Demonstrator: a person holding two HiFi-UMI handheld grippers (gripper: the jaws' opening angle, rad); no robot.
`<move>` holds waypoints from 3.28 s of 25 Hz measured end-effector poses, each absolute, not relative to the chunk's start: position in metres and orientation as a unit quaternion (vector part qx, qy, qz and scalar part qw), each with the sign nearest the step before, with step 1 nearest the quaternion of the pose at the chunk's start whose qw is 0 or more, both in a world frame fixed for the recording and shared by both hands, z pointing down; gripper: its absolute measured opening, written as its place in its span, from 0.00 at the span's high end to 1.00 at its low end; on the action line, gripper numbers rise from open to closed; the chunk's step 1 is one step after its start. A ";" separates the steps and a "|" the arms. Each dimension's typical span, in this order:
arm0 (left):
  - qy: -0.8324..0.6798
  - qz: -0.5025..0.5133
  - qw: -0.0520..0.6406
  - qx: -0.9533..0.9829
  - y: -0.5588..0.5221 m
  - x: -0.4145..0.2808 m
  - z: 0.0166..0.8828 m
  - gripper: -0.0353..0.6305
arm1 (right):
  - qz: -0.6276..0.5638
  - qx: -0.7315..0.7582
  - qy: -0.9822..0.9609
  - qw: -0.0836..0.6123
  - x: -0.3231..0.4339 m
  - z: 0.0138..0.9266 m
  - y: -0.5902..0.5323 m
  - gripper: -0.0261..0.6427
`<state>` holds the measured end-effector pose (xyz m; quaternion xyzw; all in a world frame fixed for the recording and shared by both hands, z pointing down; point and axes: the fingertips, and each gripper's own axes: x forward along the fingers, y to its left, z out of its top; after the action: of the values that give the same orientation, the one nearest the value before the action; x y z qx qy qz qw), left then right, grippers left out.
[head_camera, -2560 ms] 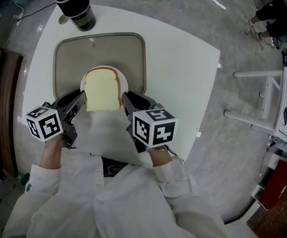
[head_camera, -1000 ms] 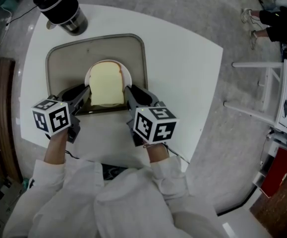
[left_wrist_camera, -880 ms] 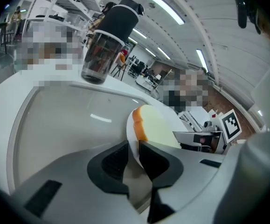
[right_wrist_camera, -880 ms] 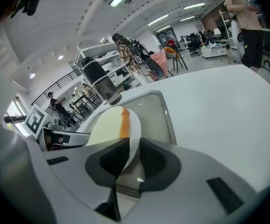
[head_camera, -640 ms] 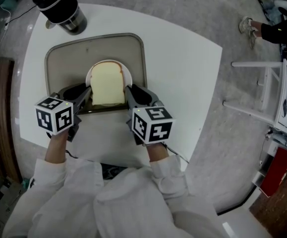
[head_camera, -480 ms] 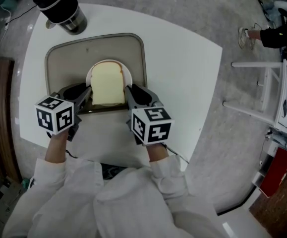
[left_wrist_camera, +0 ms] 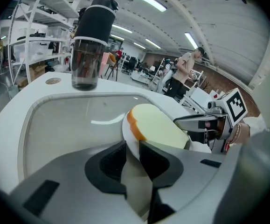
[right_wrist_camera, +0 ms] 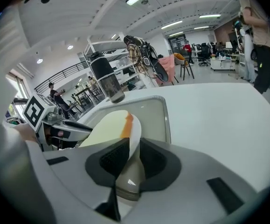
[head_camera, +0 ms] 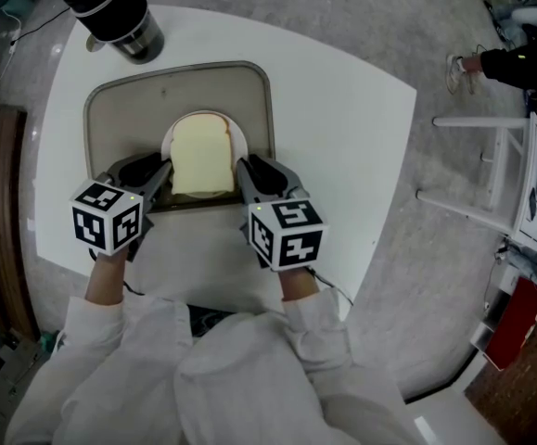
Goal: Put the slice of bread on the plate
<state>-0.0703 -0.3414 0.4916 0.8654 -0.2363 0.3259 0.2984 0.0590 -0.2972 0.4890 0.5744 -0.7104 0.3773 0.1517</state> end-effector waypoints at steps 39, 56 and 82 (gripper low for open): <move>-0.178 0.065 0.271 0.944 -0.090 0.008 0.338 0.93 | 0.242 0.506 -0.825 0.066 0.062 0.330 -0.091 0.94; -0.165 0.059 0.284 0.943 0.004 0.023 0.341 0.93 | 0.224 0.500 -0.833 0.077 0.062 0.339 -0.006 0.94; -0.112 0.078 0.276 0.951 -0.012 0.003 0.325 0.93 | 0.202 0.520 -0.824 0.102 0.027 0.325 -0.018 0.94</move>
<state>0.0031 -0.0119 0.3252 0.9514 -0.1119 0.0781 0.2761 0.0271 -0.0178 0.3246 0.5196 -0.8239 0.2023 0.1017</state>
